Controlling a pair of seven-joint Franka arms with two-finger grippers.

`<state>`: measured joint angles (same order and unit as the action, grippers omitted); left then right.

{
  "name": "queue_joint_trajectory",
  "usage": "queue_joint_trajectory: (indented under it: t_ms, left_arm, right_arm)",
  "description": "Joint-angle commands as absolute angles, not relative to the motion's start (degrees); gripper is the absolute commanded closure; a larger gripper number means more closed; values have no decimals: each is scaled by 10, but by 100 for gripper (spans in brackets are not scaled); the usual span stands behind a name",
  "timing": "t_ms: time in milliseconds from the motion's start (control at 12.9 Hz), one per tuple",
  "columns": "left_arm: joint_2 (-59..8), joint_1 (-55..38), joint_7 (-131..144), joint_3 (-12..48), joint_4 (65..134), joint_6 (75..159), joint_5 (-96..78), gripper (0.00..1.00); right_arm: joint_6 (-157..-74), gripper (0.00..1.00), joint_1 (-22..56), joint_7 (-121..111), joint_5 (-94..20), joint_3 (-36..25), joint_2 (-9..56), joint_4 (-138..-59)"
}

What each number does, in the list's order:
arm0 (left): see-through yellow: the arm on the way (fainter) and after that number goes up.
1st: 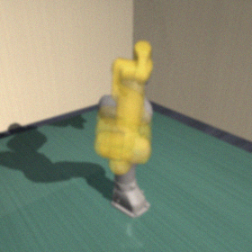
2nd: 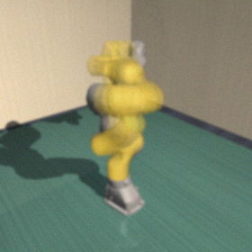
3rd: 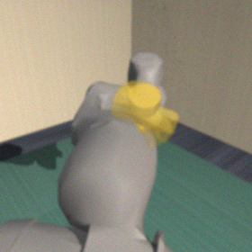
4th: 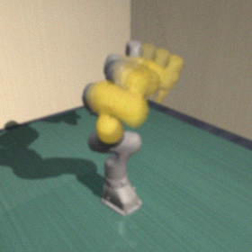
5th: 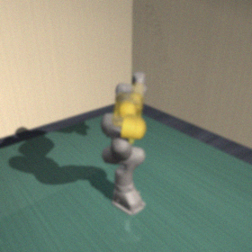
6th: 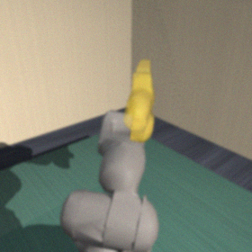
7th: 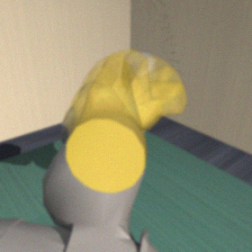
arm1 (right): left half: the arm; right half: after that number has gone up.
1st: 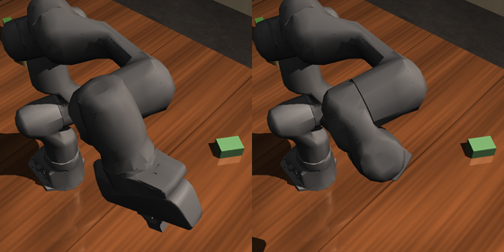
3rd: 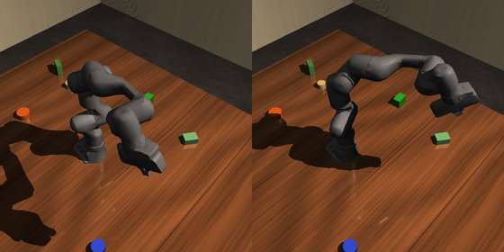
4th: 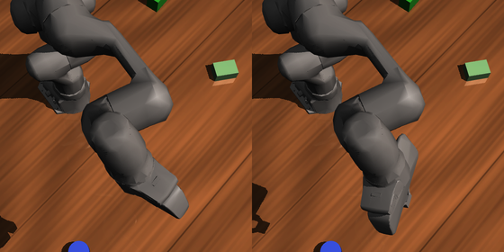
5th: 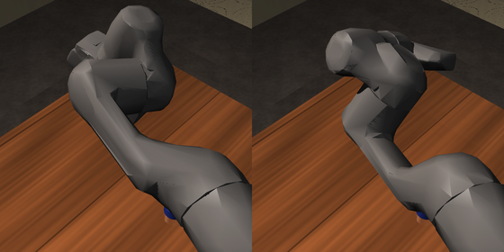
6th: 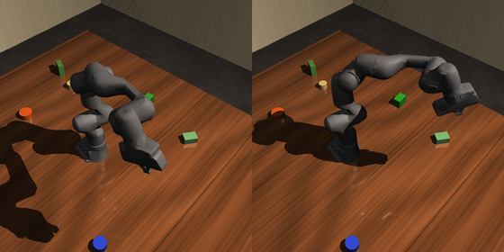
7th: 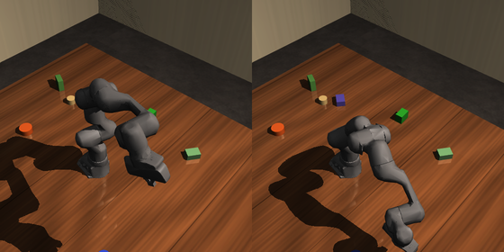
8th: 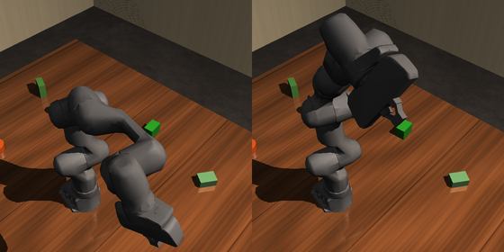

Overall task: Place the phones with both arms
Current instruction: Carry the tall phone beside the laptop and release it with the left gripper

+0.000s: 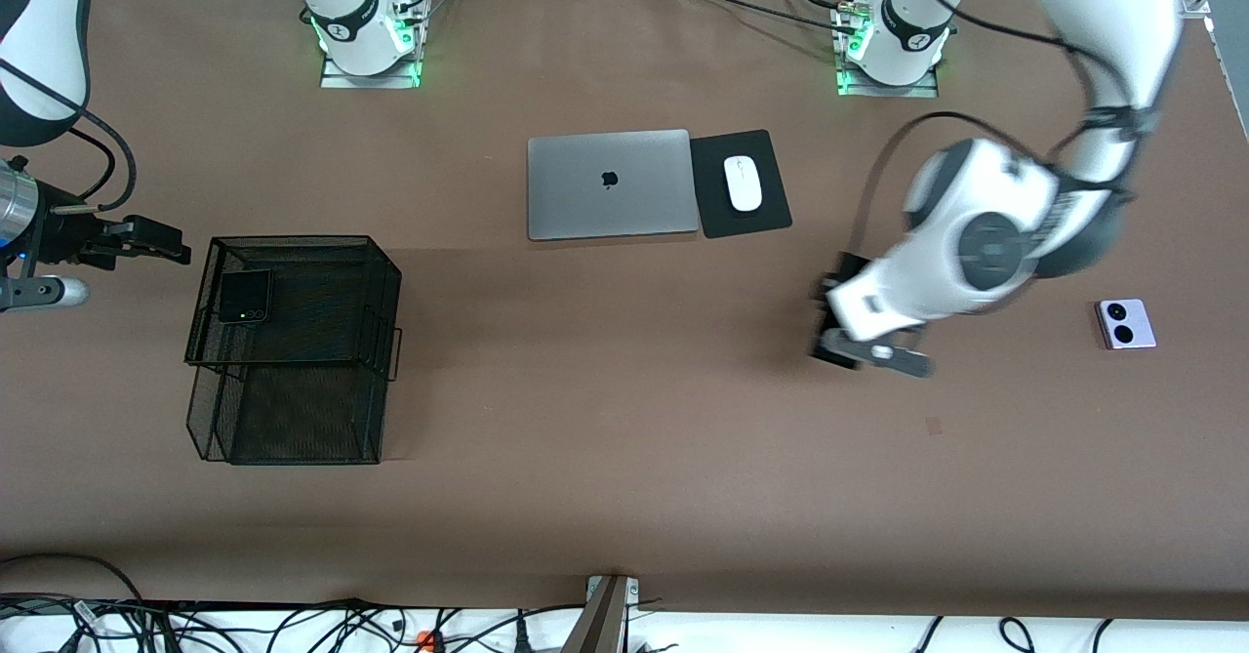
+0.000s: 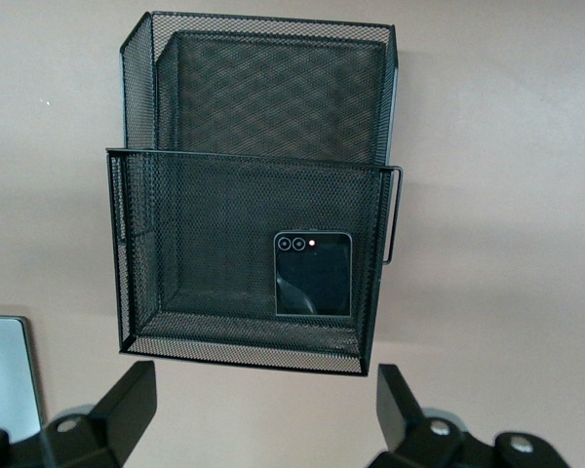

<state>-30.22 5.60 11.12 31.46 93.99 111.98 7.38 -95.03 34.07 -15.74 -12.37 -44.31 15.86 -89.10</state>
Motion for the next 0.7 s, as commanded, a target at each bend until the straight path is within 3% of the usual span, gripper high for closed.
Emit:
queue_joint_trajectory:
  t_ms: [0,233,620]
  left_arm:
    - [-366,-23,194,308,855,1108,57,87]
    - [-409,-111,318,298,844,1206,65,86]
    - [-459,-275,471,161,845,1351,70,80]
  right_arm:
    - [-948,0,339,-150,-134,-442,162,-881]
    - [-948,0,340,-150,-134,-441,166,-882]
    - [-949,0,345,-144,-134,-441,170,-882]
